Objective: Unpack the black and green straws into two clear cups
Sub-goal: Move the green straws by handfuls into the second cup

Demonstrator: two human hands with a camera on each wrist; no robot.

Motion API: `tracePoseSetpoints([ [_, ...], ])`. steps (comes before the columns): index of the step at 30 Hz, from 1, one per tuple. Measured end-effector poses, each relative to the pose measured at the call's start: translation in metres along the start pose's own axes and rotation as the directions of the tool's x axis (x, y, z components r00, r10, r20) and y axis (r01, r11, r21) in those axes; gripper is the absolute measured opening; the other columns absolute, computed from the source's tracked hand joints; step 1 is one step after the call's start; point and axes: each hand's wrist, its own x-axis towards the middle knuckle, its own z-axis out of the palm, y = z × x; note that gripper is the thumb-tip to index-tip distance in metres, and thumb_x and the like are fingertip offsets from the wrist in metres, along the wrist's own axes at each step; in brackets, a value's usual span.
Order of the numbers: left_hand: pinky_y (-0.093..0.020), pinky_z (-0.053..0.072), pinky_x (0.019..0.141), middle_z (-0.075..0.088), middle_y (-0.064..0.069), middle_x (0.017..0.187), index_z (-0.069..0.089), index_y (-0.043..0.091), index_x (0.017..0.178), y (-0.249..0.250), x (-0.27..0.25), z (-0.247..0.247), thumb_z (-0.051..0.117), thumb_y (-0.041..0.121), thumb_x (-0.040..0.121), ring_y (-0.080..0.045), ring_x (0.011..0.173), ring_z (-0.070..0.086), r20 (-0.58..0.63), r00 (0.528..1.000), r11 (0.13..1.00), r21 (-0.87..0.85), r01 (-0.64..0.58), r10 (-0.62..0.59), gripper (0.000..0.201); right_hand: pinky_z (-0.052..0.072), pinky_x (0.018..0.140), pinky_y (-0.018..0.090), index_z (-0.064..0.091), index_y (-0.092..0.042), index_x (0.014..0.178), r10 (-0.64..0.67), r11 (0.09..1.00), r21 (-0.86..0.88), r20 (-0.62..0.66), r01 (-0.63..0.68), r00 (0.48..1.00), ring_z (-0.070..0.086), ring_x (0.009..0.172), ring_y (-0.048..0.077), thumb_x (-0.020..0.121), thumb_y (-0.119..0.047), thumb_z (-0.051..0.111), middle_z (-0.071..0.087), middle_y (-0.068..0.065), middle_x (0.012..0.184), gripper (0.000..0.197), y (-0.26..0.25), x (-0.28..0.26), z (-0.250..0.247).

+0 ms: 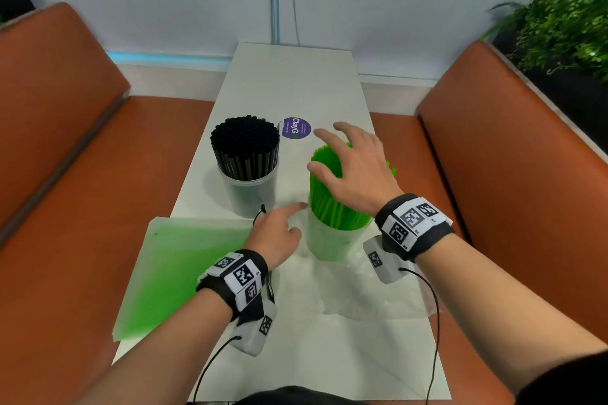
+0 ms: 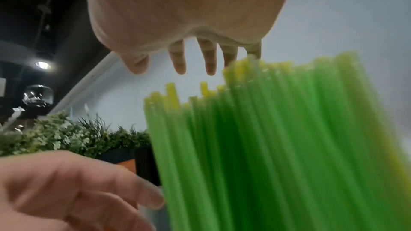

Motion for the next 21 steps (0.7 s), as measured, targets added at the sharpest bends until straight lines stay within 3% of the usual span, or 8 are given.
tracePoseSetpoints([
  [3,-0.035,0.045,0.102,0.055,-0.005,0.127,0.054,0.031,0.137,-0.011,0.005,-0.012,0.054,0.010,0.090,-0.025,0.116,0.054,-0.139,0.988,0.997,0.032,0.064,-0.059,0.052,0.030,0.110,0.035,0.053,-0.026,0.132,-0.025,0.985,0.166,-0.122,0.045,0.992,0.037,0.131,0.022,0.090,-0.042,0.056,0.046,0.004,0.139,0.045,-0.018,0.003,-0.003],
  [6,-0.035,0.039,0.103,0.046,-0.008,0.123,0.051,0.028,0.135,-0.023,0.004,-0.015,0.061,0.018,0.089,-0.029,0.124,0.043,-0.234,0.968,0.990,0.080,0.114,-0.092,0.048,0.035,0.099,0.020,0.062,-0.015,0.119,-0.067,0.944,0.306,-0.192,0.125,0.979,0.049,0.118,0.018,0.090,-0.020,0.060,0.055,0.004,0.124,0.030,-0.035,0.007,0.001],
  [8,-0.038,0.040,0.103,0.040,-0.008,0.127,0.043,0.030,0.140,-0.030,-0.001,-0.013,0.067,0.027,0.087,-0.030,0.125,0.038,-0.220,0.965,0.983,0.084,0.165,-0.143,0.058,0.040,0.092,0.015,0.067,-0.010,0.107,-0.081,0.898,0.401,-0.250,0.179,0.965,0.055,0.101,0.011,0.087,-0.010,0.060,0.061,0.003,0.110,0.021,-0.049,0.005,0.008],
  [11,-0.042,0.045,0.101,0.041,-0.010,0.132,0.024,0.035,0.150,-0.044,-0.008,-0.009,0.071,0.026,0.085,-0.032,0.123,0.046,-0.144,0.963,0.967,0.082,0.240,-0.227,0.080,0.053,0.078,0.030,0.070,-0.009,0.093,-0.040,0.819,0.546,-0.256,0.178,0.966,0.062,0.080,0.012,0.084,-0.004,0.059,0.067,0.002,0.090,0.014,-0.071,-0.004,0.026],
  [13,-0.039,0.052,0.084,0.057,-0.012,0.116,0.022,0.036,0.151,-0.053,-0.012,-0.011,0.063,0.011,0.087,-0.032,0.103,0.059,-0.110,0.958,0.963,0.010,0.269,-0.267,0.080,0.054,0.073,0.033,0.071,-0.013,0.089,0.016,0.774,0.624,-0.189,0.107,0.982,0.063,0.077,0.011,0.083,-0.008,0.057,0.068,-0.001,0.084,0.015,-0.083,-0.012,0.043],
  [16,-0.029,0.046,0.060,0.063,-0.008,0.082,0.033,0.035,0.147,-0.065,-0.019,-0.022,0.054,0.004,0.089,-0.021,0.071,0.060,-0.136,0.950,0.958,-0.094,0.270,-0.281,0.069,0.056,0.067,0.030,0.069,-0.021,0.077,0.137,0.740,0.660,0.033,-0.125,0.990,0.063,0.068,0.008,0.080,-0.012,0.054,0.068,-0.008,0.071,0.018,-0.088,-0.024,0.077],
  [19,-0.028,0.045,0.066,0.061,-0.004,0.074,0.041,0.032,0.145,-0.068,-0.025,-0.036,0.058,0.004,0.090,-0.018,0.071,0.058,-0.159,0.955,0.966,-0.110,0.235,-0.251,0.064,0.059,0.068,0.041,0.063,-0.022,0.066,0.262,0.670,0.627,0.300,-0.397,0.917,0.068,0.068,0.020,0.083,-0.007,0.054,0.067,-0.003,0.065,0.025,-0.087,-0.038,0.113],
  [21,-0.029,0.047,0.070,0.064,-0.007,0.080,0.042,0.031,0.145,-0.066,-0.027,-0.043,0.059,0.004,0.090,-0.019,0.074,0.058,-0.159,0.959,0.969,-0.122,0.215,-0.233,0.064,0.058,0.070,0.041,0.064,-0.018,0.067,0.270,0.688,0.568,0.378,-0.452,0.886,0.068,0.069,0.025,0.085,-0.003,0.055,0.067,0.002,0.067,0.025,-0.083,-0.047,0.135],
])
